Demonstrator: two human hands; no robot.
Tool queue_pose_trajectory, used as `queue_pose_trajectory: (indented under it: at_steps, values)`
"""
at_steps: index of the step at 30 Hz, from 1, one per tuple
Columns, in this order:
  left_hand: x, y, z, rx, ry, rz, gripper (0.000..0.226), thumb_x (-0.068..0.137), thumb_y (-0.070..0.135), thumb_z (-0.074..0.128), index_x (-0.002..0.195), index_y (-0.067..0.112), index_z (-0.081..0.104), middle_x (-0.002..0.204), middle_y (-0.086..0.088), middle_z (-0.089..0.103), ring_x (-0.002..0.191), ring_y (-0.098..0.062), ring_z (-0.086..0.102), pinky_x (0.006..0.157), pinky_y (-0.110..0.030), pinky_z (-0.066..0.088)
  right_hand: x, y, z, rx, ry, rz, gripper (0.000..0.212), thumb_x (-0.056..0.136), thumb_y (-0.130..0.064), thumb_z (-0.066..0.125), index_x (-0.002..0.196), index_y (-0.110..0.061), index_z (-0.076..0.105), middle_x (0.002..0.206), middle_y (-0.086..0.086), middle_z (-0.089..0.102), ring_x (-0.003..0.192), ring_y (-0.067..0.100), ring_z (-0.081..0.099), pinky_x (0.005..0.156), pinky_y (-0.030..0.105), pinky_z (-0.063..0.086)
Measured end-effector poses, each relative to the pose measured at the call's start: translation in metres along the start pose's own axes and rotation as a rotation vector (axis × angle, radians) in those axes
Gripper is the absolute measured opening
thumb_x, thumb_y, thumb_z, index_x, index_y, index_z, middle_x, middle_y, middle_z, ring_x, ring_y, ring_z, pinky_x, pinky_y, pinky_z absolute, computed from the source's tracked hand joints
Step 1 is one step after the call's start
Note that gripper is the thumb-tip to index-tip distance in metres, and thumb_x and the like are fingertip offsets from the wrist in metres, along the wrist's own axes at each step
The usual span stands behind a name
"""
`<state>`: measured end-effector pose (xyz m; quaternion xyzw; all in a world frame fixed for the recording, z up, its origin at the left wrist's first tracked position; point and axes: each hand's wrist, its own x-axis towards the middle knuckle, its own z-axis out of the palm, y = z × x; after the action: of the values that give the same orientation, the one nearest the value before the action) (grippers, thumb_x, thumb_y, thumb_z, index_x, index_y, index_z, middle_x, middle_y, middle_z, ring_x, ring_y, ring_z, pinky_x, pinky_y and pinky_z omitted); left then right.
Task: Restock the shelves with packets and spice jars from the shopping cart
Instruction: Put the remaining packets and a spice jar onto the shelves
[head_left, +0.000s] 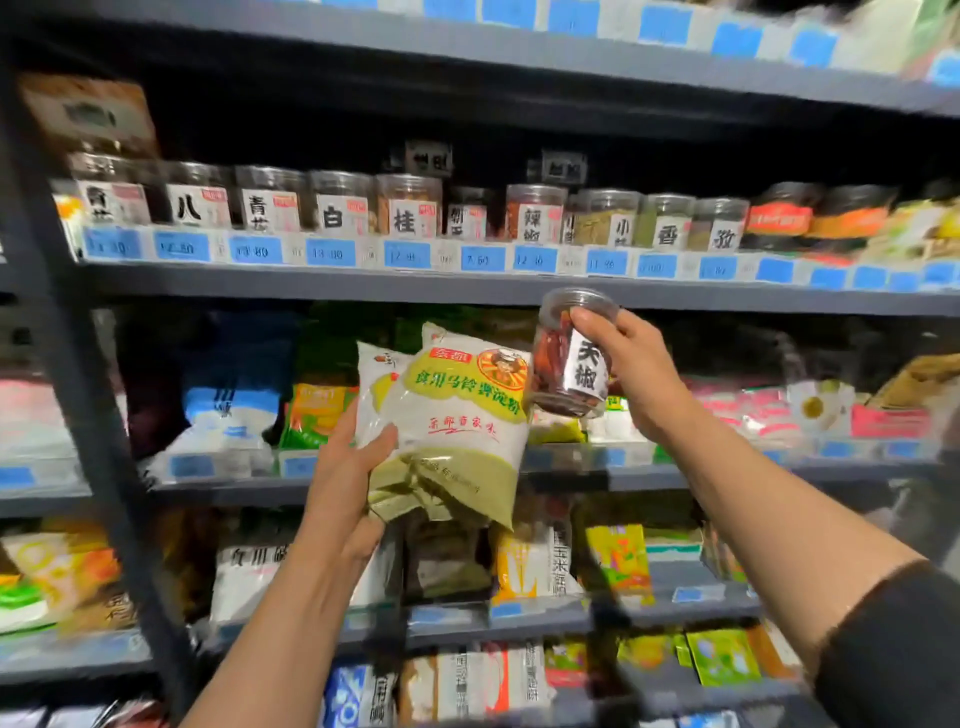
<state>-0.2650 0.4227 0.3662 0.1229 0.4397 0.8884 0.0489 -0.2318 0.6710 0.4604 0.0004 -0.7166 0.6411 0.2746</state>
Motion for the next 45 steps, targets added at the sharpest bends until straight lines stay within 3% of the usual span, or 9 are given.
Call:
queue_pose_trajectory:
  at_steps: [6, 12, 18, 23, 30, 36, 39, 43, 45]
  values:
    - [0.024, 0.022, -0.002, -0.051, -0.048, 0.037, 0.037, 0.096, -0.001, 0.048, 0.120, 0.023, 0.061, 0.108, -0.005, 0.073, 0.091, -0.025, 0.071, 0.067, -0.038, 0.061, 0.023, -0.047, 0.021, -0.037, 0.061, -0.107, 0.024, 0.085, -0.025, 0.068, 0.106, -0.014, 0.061, 0.076, -0.005, 0.066, 0.056, -0.001, 0.063, 0.045, 0.012, 0.043]
    - [0.035, 0.022, -0.015, -0.038, -0.011, 0.031, 0.039, 0.095, 0.000, 0.050, 0.127, 0.020, 0.059, 0.113, -0.009, 0.071, 0.094, -0.028, 0.070, 0.067, -0.040, 0.060, 0.053, -0.089, 0.052, -0.189, 0.157, -0.303, 0.034, 0.079, -0.031, 0.075, 0.100, -0.012, 0.056, 0.087, -0.004, 0.066, 0.073, 0.002, 0.067, 0.056, 0.015, 0.050]
    - [0.039, 0.021, -0.023, -0.064, 0.012, 0.039, 0.043, 0.094, 0.001, 0.052, 0.130, 0.023, 0.058, 0.115, -0.008, 0.071, 0.098, -0.030, 0.070, 0.069, -0.041, 0.060, 0.100, -0.118, 0.072, -0.328, 0.149, -0.451, 0.057, 0.066, -0.043, 0.082, 0.109, -0.017, 0.054, 0.102, 0.000, 0.064, 0.094, 0.014, 0.064, 0.084, 0.035, 0.056]
    - [0.040, 0.022, -0.021, -0.080, 0.049, 0.071, 0.044, 0.094, 0.000, 0.052, 0.130, 0.023, 0.058, 0.115, -0.008, 0.071, 0.098, -0.031, 0.070, 0.067, -0.042, 0.060, 0.127, -0.110, 0.083, -0.421, 0.060, -0.478, 0.062, 0.073, -0.038, 0.079, 0.122, -0.018, 0.046, 0.110, -0.001, 0.059, 0.099, 0.013, 0.060, 0.083, 0.027, 0.053]
    - [0.032, 0.020, -0.018, -0.079, 0.083, 0.107, 0.045, 0.093, -0.003, 0.050, 0.132, 0.019, 0.056, 0.114, -0.010, 0.071, 0.100, -0.032, 0.069, 0.075, -0.047, 0.059, 0.149, -0.086, 0.086, -0.541, -0.051, -0.485, 0.072, 0.081, -0.034, 0.073, 0.136, -0.019, 0.030, 0.128, 0.005, 0.054, 0.114, 0.018, 0.055, 0.093, 0.036, 0.050]
    - [0.028, 0.015, -0.016, -0.096, 0.114, 0.120, 0.044, 0.094, -0.004, 0.048, 0.131, 0.018, 0.056, 0.114, -0.011, 0.071, 0.097, -0.031, 0.071, 0.068, -0.043, 0.060, 0.163, -0.071, 0.091, -0.976, -0.025, -0.520, 0.060, 0.084, -0.062, 0.055, 0.124, -0.019, 0.043, 0.110, 0.004, 0.064, 0.106, 0.025, 0.056, 0.100, 0.048, 0.039]
    - [0.025, 0.014, -0.014, -0.107, 0.124, 0.122, 0.041, 0.093, -0.005, 0.049, 0.127, 0.018, 0.059, 0.113, -0.011, 0.071, 0.093, -0.030, 0.071, 0.068, -0.044, 0.061, 0.171, -0.062, 0.085, -1.161, 0.046, -0.561, 0.047, 0.090, -0.062, 0.042, 0.113, -0.023, 0.057, 0.113, 0.003, 0.061, 0.120, 0.026, 0.046, 0.105, 0.050, 0.024]
    - [0.024, 0.012, -0.012, -0.097, 0.143, 0.122, 0.040, 0.093, -0.005, 0.049, 0.123, 0.020, 0.061, 0.113, -0.010, 0.071, 0.093, -0.029, 0.072, 0.069, -0.045, 0.060, 0.169, -0.058, 0.080, -1.185, 0.067, -0.583, 0.052, 0.092, -0.057, 0.040, 0.133, -0.027, 0.050, 0.146, 0.005, 0.041, 0.142, 0.025, 0.019, 0.114, 0.053, 0.009]
    - [0.021, 0.010, -0.012, -0.103, 0.143, 0.114, 0.043, 0.094, -0.004, 0.049, 0.127, 0.020, 0.059, 0.114, -0.009, 0.071, 0.095, -0.030, 0.071, 0.070, -0.046, 0.060, 0.148, -0.057, 0.081, -1.000, 0.173, -0.659, 0.048, 0.093, -0.052, 0.045, 0.128, -0.020, 0.055, 0.138, 0.005, 0.048, 0.136, 0.023, 0.031, 0.111, 0.045, 0.022]
